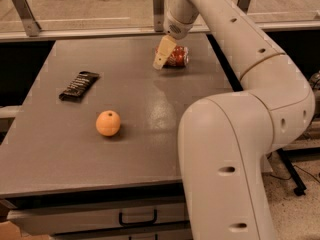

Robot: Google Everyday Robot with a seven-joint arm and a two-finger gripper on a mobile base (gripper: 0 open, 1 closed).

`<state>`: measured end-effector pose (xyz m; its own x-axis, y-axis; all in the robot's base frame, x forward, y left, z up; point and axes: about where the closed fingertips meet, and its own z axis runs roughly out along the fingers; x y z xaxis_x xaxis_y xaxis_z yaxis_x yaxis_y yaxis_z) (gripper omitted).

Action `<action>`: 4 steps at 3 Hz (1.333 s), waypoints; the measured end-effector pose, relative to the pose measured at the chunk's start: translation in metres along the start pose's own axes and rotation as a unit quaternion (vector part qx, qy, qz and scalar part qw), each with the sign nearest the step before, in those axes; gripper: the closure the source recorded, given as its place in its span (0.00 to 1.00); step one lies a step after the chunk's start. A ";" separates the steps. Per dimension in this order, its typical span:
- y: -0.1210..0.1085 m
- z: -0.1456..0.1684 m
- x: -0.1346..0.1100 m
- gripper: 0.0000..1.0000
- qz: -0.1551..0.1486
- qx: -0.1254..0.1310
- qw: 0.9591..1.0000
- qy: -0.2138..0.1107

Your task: Place coke can upright

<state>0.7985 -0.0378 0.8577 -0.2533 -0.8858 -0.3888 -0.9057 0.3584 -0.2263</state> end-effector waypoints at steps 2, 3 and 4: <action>0.009 0.013 0.007 0.41 -0.014 -0.020 0.999 0.031; 0.011 0.011 0.011 0.64 -0.016 -0.023 0.999 0.036; 0.014 -0.003 0.006 0.88 -0.028 -0.022 0.999 0.020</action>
Offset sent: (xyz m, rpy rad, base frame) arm -0.0105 -0.0077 -0.0137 -0.0838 0.0694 0.0306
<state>0.7837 -0.0385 0.8547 -0.2138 -0.9156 -0.3405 -0.9326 0.2951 -0.2077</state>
